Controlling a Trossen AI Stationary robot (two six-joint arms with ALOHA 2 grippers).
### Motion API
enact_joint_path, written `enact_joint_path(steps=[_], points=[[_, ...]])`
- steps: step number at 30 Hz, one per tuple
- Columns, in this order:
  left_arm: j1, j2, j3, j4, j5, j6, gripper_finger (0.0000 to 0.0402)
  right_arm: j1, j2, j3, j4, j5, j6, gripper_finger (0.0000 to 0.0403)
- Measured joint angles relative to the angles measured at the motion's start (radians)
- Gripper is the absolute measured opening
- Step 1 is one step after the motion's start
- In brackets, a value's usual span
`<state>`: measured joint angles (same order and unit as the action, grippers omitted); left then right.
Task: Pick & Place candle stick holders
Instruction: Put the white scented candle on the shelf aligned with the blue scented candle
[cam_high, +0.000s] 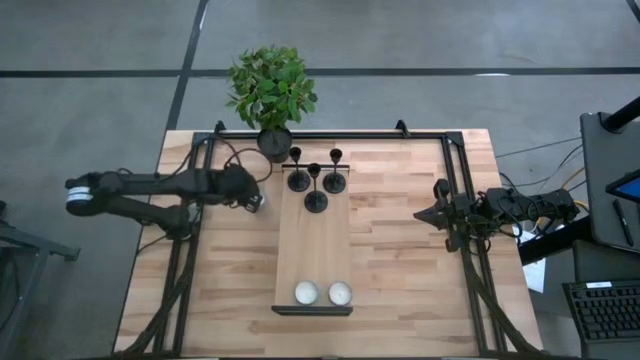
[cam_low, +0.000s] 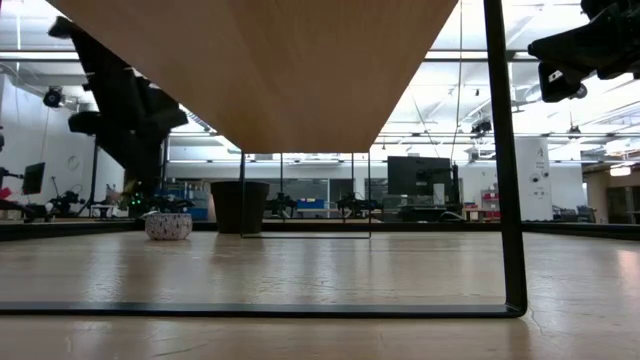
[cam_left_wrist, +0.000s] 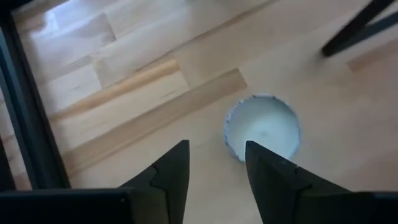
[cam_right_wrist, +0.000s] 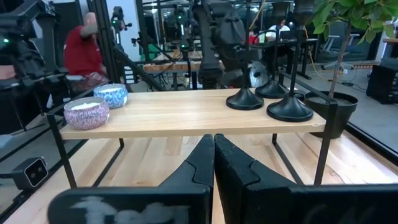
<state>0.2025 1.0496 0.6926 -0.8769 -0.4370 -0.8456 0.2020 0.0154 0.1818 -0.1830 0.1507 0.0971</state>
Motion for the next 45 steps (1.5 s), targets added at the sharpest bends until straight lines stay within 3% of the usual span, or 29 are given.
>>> enact_joint_path(steps=[7, 15, 20, 29, 45], points=[[0.076, 0.003, -0.060, 0.162, 0.066, 0.051, 0.0151, 0.000, 0.000, 0.000, 0.000, 0.000, 0.000, 0.0008], [0.104, 0.003, -0.104, 0.190, 0.082, 0.061, 0.0151, 0.000, 0.000, 0.000, 0.000, 0.000, 0.000, 0.0008], [0.104, 0.005, -0.162, 0.303, 0.168, 0.076, 0.0151, 0.000, 0.000, 0.000, 0.000, 0.000, 0.000, 0.0008], [0.104, 0.005, -0.208, 0.324, 0.139, 0.079, 0.0146, 0.000, 0.000, 0.000, 0.000, 0.000, 0.000, 0.0008], [0.104, 0.005, -0.207, 0.350, 0.121, 0.082, 0.0099, 0.000, 0.000, 0.000, 0.000, 0.000, 0.000, 0.0008]])
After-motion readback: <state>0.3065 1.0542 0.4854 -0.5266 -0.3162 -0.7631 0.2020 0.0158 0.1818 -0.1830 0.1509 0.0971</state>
